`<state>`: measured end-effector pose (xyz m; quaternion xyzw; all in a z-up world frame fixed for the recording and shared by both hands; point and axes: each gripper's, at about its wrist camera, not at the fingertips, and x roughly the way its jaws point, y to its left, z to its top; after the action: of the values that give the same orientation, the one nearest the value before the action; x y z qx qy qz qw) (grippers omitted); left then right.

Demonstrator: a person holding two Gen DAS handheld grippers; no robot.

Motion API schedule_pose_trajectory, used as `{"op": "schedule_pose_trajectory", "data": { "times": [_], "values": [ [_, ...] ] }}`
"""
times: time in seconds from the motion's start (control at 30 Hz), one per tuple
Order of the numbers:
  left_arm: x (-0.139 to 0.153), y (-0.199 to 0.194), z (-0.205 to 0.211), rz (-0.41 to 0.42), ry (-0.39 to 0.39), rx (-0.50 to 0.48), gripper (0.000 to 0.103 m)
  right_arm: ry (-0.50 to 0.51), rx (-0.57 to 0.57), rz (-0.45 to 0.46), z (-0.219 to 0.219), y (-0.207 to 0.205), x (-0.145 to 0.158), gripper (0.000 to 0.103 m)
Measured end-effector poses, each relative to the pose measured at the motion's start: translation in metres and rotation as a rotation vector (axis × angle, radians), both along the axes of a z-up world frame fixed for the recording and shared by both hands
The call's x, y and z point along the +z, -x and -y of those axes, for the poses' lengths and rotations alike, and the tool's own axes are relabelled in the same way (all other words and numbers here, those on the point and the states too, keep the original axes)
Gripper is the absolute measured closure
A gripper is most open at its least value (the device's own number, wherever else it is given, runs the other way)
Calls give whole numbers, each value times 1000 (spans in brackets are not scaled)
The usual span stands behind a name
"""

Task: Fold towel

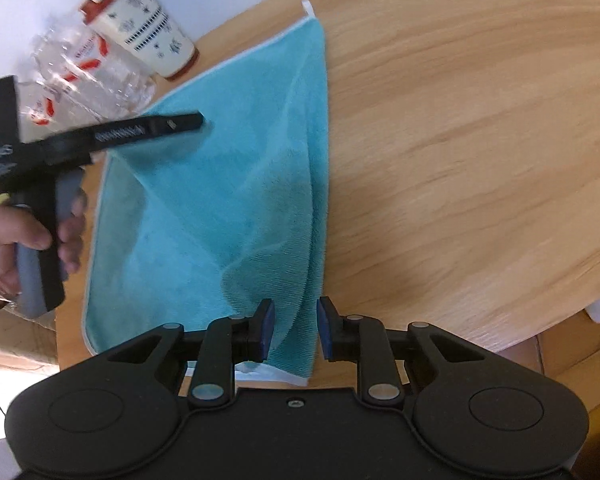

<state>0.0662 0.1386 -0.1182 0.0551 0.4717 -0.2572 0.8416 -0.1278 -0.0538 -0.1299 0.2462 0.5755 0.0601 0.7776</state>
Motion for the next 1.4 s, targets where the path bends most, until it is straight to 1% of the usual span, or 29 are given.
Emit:
{"op": "schedule_pose_trajectory", "data": {
  "times": [0.1,0.17,0.2,0.27,0.33,0.43,0.47,0.5,0.53,0.57,0.63,0.67,0.73,0.83,0.97,1.0,1.03,1.07,1.1,1.13,1.17,1.2,1.3,1.4],
  "values": [
    [-8,-3,6,-10,-20,-23,62,-48,-76,-8,11,1,0,74],
    [-11,-2,7,-16,-23,-42,62,-127,-123,0,20,5,3,74],
    [-12,-2,8,-18,-24,-50,62,-150,-135,-1,22,5,3,74],
    [-18,-3,10,-16,-41,-57,62,-161,-149,-9,21,4,0,74],
    [-20,-2,9,-11,-46,-62,62,-169,-154,-20,17,2,-9,74],
    [-20,0,10,0,-57,-78,61,-218,-176,-62,13,-3,-25,74],
    [-20,0,10,0,-59,-81,61,-213,-175,-69,10,-4,-28,74],
    [-19,0,9,0,-61,-83,61,-206,-170,-71,8,-5,-29,78],
    [-19,-1,8,-3,-56,-80,61,-194,-163,-72,4,-7,-30,92],
    [-19,-1,6,-9,-49,-74,61,-185,-161,-71,3,-7,-30,99],
    [-18,-1,4,-12,-42,-71,61,-161,-140,-51,0,-6,-24,100],
    [-18,-1,3,-13,-40,-71,61,-132,-123,-46,-2,-6,-21,100],
    [-19,-2,2,-11,-36,-75,61,-17,-80,-49,-5,-5,-11,100],
    [-19,-4,-1,-27,-13,-54,61,29,-100,-59,7,-1,-3,100],
    [-18,-6,-3,-38,0,-44,61,48,-90,-19,12,1,13,100],
    [-18,-7,-4,-40,3,-42,61,47,-103,-10,12,1,16,99],
    [-18,-7,-4,-42,6,-42,61,44,-113,-2,12,0,19,95],
    [-18,-8,-4,-42,6,-44,61,35,-114,0,12,-1,19,94],
    [-18,-8,-4,-43,6,-46,61,12,-123,-7,12,-3,17,88],
    [-18,-9,-3,-44,6,-46,61,1,-132,-20,13,-4,13,75],
    [-18,-10,-3,-46,6,-46,61,-3,-139,-30,13,-5,9,71],
    [-18,-10,-3,-49,7,-44,60,14,-134,-33,11,-6,6,65],
    [-19,-11,-2,-52,9,-45,59,59,-104,-52,4,-7,-1,65],
    [-19,-11,-1,-47,6,-46,59,139,-82,-45,-4,-9,-3,65]
  ]
}}
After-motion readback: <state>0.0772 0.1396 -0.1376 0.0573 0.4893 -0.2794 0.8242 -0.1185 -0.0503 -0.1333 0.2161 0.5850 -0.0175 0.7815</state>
